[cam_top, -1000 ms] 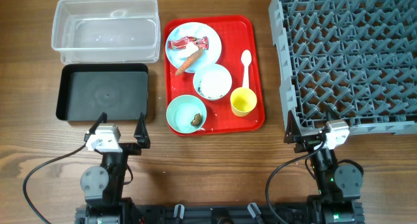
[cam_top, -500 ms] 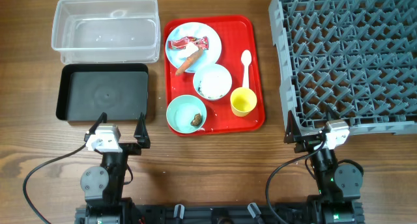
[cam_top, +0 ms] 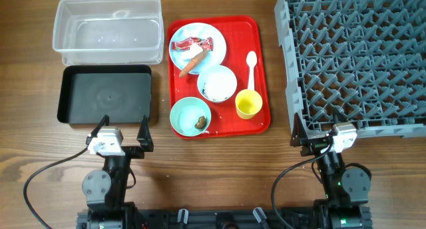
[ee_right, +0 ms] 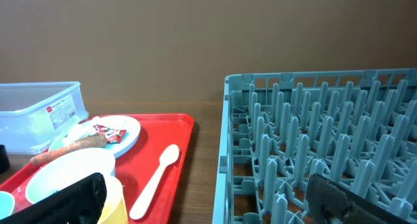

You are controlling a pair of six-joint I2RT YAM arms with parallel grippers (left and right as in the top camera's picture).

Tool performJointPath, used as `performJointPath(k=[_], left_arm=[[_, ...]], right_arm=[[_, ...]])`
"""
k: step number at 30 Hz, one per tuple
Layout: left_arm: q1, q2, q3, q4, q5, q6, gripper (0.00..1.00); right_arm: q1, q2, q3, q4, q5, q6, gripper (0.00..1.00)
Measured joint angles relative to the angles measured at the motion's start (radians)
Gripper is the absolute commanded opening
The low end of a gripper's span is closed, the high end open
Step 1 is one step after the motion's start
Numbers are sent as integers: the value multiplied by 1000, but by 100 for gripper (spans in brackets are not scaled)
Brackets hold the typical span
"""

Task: Sort waste into correct bins and load items into the dishwasher rack

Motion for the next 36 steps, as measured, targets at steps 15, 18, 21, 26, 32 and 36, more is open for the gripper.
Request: performJointPath(k=[15,18,21,26,32,36], left_arm=[[0,0,0,0,0,0,100],[0,0,0,0,0,0,100],[0,0,0,1,0,0,100],[0,0,0,3,5,0,100],[0,15,43,-51,40,5,100],[0,163,256,-145,42,13,100]], right_arm=[[0,0,0,0,0,0,100],[0,0,0,32,-11,0,100],[0,0,0,109,-79,0,100],[0,6,55,104,-197,0,100],[0,186,349,-25,-262,-41,100],[0,423,591,-193,-282,-85,100]])
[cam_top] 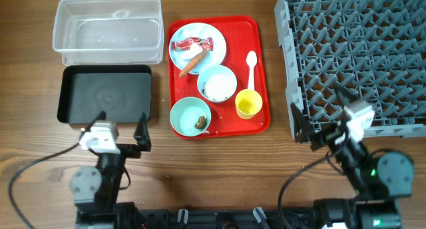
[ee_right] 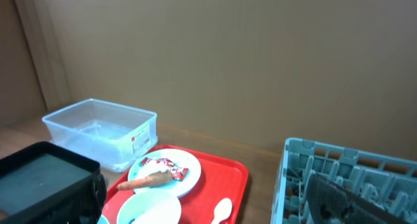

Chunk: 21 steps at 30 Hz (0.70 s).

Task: Sort waste into correct bins and load items into the dishwasher rack
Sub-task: 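Reach the left gripper to the blue plate and grasp the red wrapper and tissue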

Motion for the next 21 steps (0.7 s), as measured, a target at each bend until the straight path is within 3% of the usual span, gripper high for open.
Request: performJointPath(k=[4,9,13,16,21], left_arm=[[0,281,282,-90,2,3,100],[-84,774,744,-233,3,13,100],[-253,1234,1233,-425,-83,59,100],[-304,1515,1498,-528,-111,68,100],[-325,1845,1619,-444,-123,71,100]], right_arm=[[0,224,237,-196,-9,-15,100],[0,447,488,-411,-10,-37,100],[0,538,555,-457,-10,-40,100],[0,577,557,-479,-10,10,100],[0,653,558,-525,-10,74,100]])
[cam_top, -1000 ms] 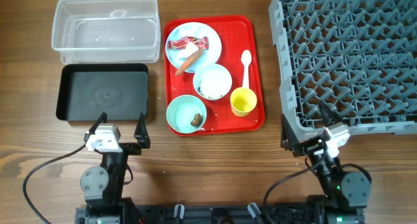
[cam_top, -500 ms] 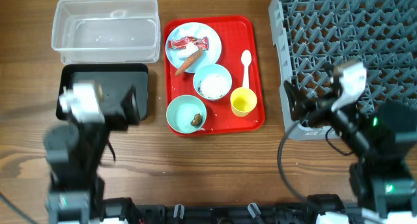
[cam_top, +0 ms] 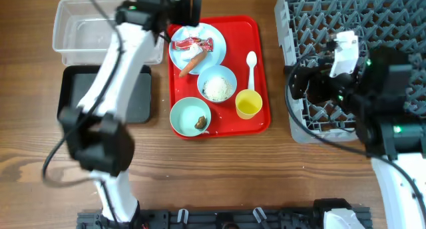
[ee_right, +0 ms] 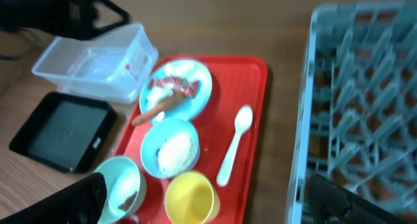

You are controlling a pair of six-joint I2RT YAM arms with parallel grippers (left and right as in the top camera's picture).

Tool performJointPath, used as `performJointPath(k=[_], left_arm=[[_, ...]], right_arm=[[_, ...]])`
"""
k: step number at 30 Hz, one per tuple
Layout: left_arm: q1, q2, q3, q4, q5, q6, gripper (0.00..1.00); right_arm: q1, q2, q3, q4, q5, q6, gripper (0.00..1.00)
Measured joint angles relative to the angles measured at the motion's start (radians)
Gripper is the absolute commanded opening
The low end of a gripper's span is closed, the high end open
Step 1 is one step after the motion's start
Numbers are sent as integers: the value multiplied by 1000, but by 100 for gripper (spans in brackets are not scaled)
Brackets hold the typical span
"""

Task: Sort waste into correct bins and load items into the dishwasher rack
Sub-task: 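Reach the left gripper to the blue plate and grasp the red wrapper and tissue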

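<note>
A red tray (cam_top: 261, 29) holds a blue plate (cam_top: 214, 50) with a red wrapper (cam_top: 191, 42) and a carrot piece (cam_top: 192, 62). It also carries a bowl of rice (cam_top: 217, 88), a teal bowl (cam_top: 191, 116) with a brown scrap, a yellow cup (cam_top: 248, 104) and a white spoon (cam_top: 251, 66). My left gripper (cam_top: 186, 2) hangs at the tray's far left corner beside the plate, its jaws too dark to read. My right gripper (ee_right: 212, 203) is open and empty, high over the tray's right edge, with the yellow cup (ee_right: 189, 199) below it. The grey dishwasher rack (cam_top: 373, 29) lies on the right.
A clear plastic bin (cam_top: 86, 32) stands at the far left, with a black bin (cam_top: 76, 96) in front of it. My left arm stretches over both bins. The rack's left wall (ee_right: 306, 120) runs close beside the tray.
My left arm was low at the table's front edge and now reaches to the tray's far left corner. My right gripper has risen and moved forward, now looking down on the tray.
Both grippers first rested open at the front edge of the table. Then the right arm had lifted a little while the left stayed put. Now both arms are out over the table, and nothing on the tray has moved.
</note>
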Motion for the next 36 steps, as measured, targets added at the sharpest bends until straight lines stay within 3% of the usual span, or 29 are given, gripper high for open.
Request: performJointPath(k=[7,21,22,25,26,29,36], left_arm=[[-19,245,0,56,52,69,100],[-61,379,3,138,60,113,100],[-61,379,3,141,60,113,95],[-61,382,3,146,60,113,35],[-61,383,3,146,58,116,20],[-60,383,4,142,60,122,4],[-61,380,9,132,57,73,4]], right_arm=[[0,102,0,-10,0,21,100],[0,117,0,-19,0,22,100],[0,117,0,-24,0,22,100],[0,117,0,-37,0,22,100],[0,117,0,-37,0,22,100],[0,117,0,-37,0,22,100],[0,117,0,-37,0,22,100]])
